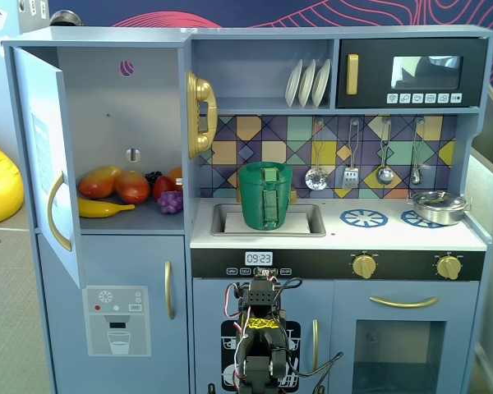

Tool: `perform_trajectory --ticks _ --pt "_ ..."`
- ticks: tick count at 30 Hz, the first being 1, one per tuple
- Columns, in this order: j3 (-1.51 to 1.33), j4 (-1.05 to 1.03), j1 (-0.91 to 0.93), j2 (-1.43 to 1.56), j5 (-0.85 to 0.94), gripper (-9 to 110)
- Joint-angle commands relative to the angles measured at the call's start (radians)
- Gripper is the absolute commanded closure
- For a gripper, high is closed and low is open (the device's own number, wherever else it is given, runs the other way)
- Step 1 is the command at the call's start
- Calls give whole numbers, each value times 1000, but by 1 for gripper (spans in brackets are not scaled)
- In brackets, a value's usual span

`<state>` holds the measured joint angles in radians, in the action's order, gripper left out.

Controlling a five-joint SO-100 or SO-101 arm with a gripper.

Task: Close the left cabinet door

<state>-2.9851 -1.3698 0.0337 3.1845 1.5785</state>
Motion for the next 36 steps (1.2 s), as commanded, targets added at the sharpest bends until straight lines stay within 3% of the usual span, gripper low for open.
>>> perform_trajectory --ticks 1,10,14,24,31,36 --pt "-12 -163 -3 -5 -64 101" --pt "-12 -163 -8 -5 -66 101" --pt "-5 -160 -94 -8 -11 101" --pt "350 18 -965 -81 -138 102" --pt "445 342 -1307 -192 146 102" --pt "485 667 -1591 -373 235 102"
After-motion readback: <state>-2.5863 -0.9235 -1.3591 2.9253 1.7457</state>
